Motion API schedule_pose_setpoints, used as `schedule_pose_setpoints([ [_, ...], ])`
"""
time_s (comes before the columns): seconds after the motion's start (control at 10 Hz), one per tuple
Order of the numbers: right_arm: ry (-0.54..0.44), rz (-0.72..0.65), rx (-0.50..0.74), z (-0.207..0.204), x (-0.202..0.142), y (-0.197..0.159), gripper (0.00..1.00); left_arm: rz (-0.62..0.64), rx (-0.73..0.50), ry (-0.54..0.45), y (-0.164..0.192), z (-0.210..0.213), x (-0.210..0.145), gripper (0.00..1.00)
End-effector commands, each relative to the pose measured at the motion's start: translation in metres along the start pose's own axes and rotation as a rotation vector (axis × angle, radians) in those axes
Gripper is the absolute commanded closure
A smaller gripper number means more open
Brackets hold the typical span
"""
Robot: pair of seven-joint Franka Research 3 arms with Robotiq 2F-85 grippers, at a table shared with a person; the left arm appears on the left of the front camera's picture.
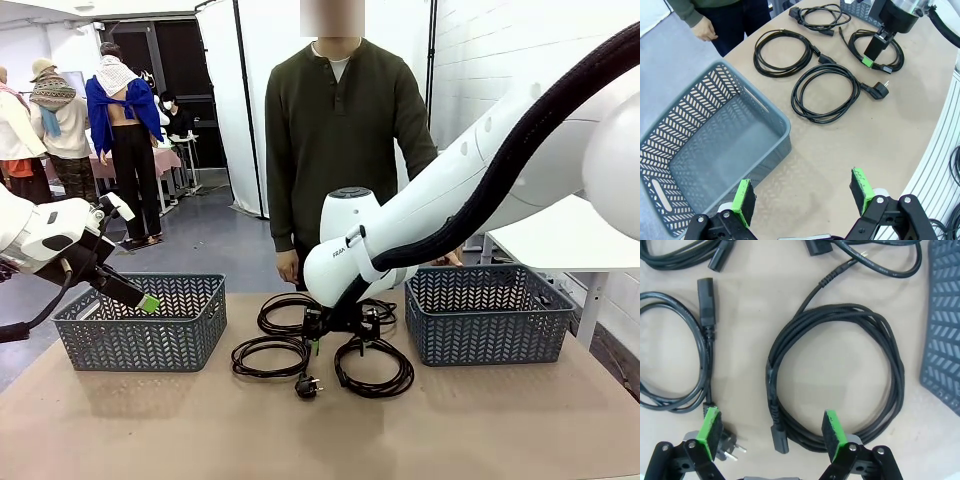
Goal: Organize the cables according to human instructions.
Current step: Pick up a bundle of cables and place it in the basket indicated by the human.
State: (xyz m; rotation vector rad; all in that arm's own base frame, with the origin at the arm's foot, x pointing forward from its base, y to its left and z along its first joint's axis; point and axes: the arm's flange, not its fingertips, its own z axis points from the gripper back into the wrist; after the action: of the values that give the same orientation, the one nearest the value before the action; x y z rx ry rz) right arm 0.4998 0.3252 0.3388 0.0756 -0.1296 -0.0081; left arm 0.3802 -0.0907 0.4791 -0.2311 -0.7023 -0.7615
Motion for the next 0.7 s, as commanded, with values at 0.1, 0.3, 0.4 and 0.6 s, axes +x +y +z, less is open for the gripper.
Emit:
schedule_pose_setpoints([
  [0.1, 0.001, -0.036, -0.060, -0.014, 0.011, 0.005, 0.00, 0.017, -0.006, -0.003, 0.001, -0.001, -0.001, 0.00],
  [0.3, 0.007, -0.050, -0.073, -0.020, 0.014, 0.002, 0.00, 0.017, -0.006, -0.003, 0.001, -0.001, -0.001, 0.00],
  [0.4, 0.011, -0.058, -0.080, -0.022, 0.016, 0.001, 0.00, 0.017, -0.006, -0.003, 0.001, -0.001, -0.001, 0.00],
  [0.6, 0.006, -0.063, -0.093, -0.026, 0.018, 0.001, 0.00, 0.017, -0.006, -0.003, 0.001, -0.001, -0.001, 0.00],
])
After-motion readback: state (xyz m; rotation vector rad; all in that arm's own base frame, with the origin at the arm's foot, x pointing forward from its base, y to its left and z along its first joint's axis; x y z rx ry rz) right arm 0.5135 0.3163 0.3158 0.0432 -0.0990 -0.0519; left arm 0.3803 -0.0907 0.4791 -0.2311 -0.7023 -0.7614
